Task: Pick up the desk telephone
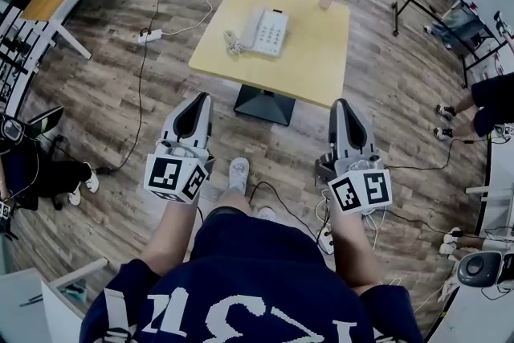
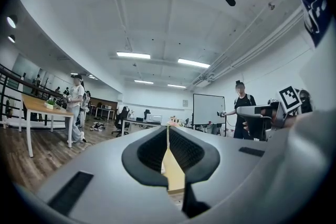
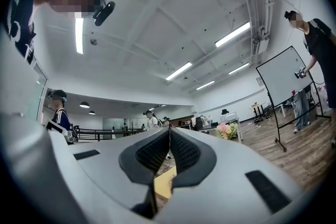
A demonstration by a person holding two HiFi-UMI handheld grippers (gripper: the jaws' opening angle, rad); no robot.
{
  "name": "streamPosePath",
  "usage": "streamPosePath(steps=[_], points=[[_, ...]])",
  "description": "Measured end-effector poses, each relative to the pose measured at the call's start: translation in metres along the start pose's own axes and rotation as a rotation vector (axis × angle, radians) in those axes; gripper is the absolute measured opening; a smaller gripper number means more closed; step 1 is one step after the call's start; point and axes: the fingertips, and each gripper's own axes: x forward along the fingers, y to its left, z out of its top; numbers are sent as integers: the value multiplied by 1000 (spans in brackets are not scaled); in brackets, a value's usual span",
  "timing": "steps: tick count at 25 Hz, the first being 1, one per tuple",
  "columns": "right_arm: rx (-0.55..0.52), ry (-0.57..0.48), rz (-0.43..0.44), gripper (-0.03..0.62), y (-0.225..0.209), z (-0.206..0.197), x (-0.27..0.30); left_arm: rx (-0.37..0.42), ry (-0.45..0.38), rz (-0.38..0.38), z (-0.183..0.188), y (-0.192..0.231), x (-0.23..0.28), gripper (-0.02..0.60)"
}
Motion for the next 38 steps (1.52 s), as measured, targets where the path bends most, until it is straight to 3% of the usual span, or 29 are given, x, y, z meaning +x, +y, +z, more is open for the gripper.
streamPosePath(steps=[10, 22, 38], points=[[-17, -53, -76, 27, -28, 2, 130, 23, -34, -82, 24, 86, 127, 25], [-11, -33, -129, 26, -58, -11, 195, 0, 8, -124, 11, 123, 201, 25], [23, -2, -21, 28, -157, -18, 328, -49, -3, -39, -2, 147, 340, 26]])
